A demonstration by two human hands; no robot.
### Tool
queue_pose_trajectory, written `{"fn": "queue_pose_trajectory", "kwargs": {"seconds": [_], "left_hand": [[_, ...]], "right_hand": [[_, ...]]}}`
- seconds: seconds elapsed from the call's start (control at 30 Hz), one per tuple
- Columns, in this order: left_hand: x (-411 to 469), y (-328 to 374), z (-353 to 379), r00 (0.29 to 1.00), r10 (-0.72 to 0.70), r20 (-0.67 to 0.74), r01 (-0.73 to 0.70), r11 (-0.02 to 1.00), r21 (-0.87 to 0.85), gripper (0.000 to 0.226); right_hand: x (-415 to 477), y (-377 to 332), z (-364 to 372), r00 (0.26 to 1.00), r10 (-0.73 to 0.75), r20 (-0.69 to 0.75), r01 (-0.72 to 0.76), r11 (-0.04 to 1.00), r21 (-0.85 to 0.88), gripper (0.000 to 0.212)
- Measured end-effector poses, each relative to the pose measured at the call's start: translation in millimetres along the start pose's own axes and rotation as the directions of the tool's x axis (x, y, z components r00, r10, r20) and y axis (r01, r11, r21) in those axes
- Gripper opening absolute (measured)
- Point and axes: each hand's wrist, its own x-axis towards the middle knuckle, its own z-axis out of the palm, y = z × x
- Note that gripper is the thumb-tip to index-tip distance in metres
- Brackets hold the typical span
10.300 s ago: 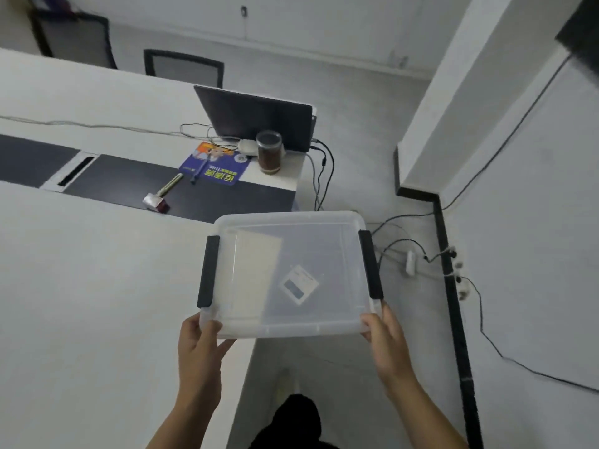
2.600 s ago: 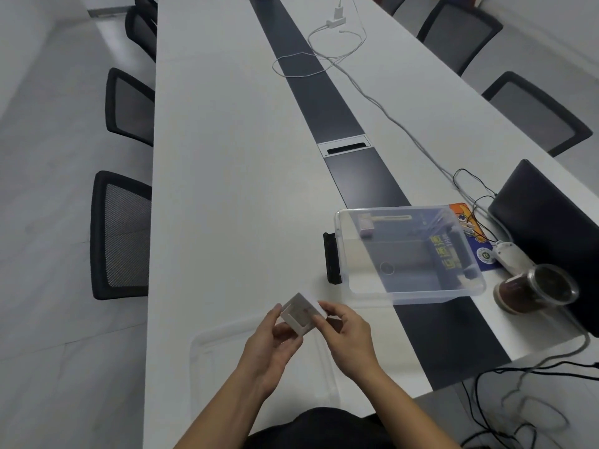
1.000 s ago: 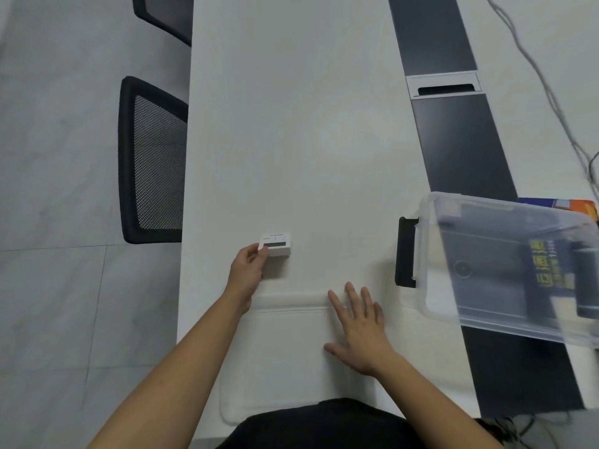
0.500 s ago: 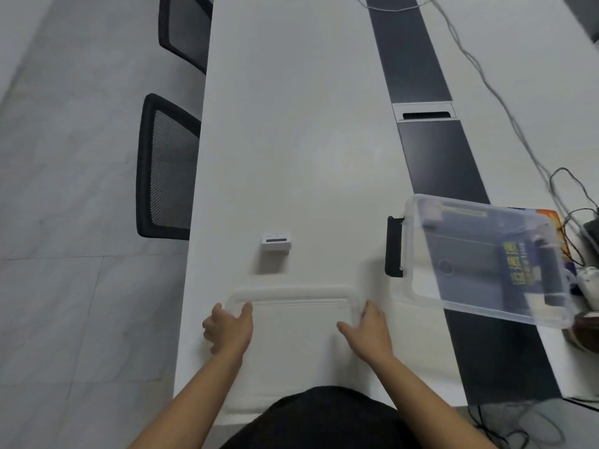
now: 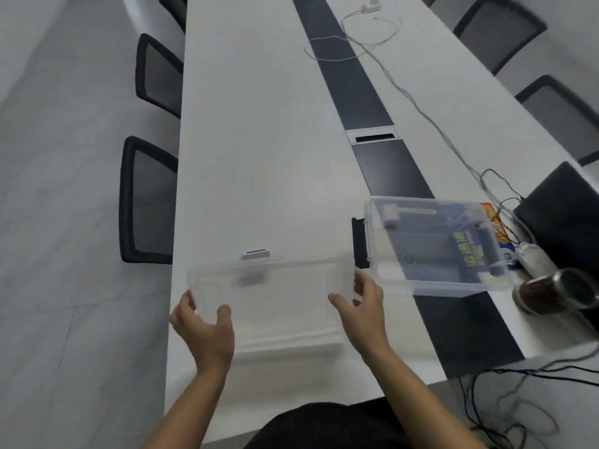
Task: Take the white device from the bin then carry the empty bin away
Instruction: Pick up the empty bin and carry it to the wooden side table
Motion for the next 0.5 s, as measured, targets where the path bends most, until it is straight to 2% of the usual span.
{"fn": "queue_pose_trajectory", "kwargs": {"seconds": [0.1,0.17,0.27,0.4,0.5], "left_hand": [[-7,38,20,0.993,0.114,0.025,-0.11,0.986,-0.128,0.069],[-12,61,38,0.977,0.199,0.072,-0.188,0.972,-0.144,0.067],[-22,89,69,0.935,0.321,0.15,-0.304,0.945,-0.124,0.068],[-46,120,117,0.849,0.391,0.355,-0.394,0.917,-0.068,0.076],[-58,134,160,0.772,0.346,0.533,-0.458,0.885,0.089,0.074]], "right_hand": [[-5,-29,-27,0.974,-0.172,-0.144,0.182,0.981,0.06,0.059],[-2,-39,-53,0.955,-0.205,-0.214,0.223,0.972,0.066,0.061],[7,-44,-97,0.928,-0.216,-0.304,0.241,0.969,0.049,0.072],[31,-29,-155,0.896,-0.193,-0.401,0.224,0.974,0.031,0.081],[60,-12,-197,0.91,-0.142,-0.389,0.14,0.99,-0.033,0.088]]}}
